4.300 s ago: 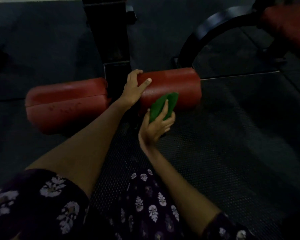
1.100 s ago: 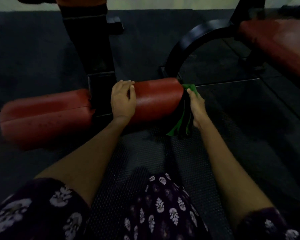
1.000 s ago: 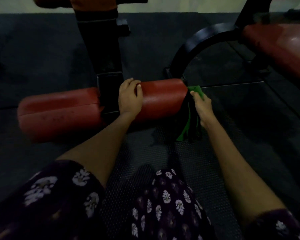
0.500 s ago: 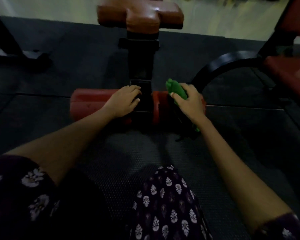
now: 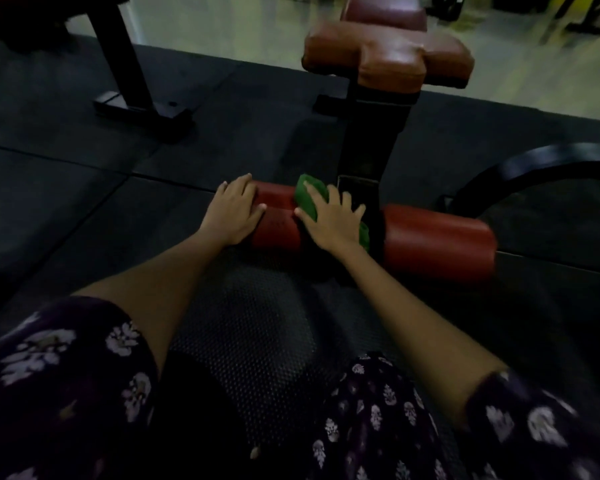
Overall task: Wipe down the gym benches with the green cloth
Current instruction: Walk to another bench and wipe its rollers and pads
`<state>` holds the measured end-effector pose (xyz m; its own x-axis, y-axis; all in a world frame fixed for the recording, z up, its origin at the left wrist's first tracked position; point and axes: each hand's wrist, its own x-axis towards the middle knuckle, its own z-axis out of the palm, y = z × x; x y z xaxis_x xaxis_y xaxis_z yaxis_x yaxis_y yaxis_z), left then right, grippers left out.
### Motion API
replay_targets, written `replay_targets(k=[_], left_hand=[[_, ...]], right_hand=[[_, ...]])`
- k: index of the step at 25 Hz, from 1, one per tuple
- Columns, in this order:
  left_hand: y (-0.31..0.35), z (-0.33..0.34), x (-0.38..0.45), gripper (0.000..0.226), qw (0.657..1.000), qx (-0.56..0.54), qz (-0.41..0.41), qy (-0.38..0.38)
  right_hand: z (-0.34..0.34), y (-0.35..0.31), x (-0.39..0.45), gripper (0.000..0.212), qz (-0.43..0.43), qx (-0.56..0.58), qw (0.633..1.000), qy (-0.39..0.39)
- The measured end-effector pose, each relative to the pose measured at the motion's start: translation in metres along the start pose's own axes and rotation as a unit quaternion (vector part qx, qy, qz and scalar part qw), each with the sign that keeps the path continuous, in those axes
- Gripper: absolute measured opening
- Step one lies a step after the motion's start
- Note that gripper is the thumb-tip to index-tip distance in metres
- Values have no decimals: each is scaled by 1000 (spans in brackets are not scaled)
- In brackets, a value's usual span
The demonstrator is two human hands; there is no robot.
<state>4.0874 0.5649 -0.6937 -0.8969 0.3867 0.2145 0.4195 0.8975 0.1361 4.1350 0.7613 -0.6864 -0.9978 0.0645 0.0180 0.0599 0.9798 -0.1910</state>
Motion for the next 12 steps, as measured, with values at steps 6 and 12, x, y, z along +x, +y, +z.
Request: replay_targets(k=[6,12], left_hand=[[-18,7,18,56,999,-11,-12,-43],[-21,21,16,76,996,-87,-9,4]], right_hand=[[-13,0,24,55,29,18,999,29],[-2,-19,6,52,-3,-55,994,91]])
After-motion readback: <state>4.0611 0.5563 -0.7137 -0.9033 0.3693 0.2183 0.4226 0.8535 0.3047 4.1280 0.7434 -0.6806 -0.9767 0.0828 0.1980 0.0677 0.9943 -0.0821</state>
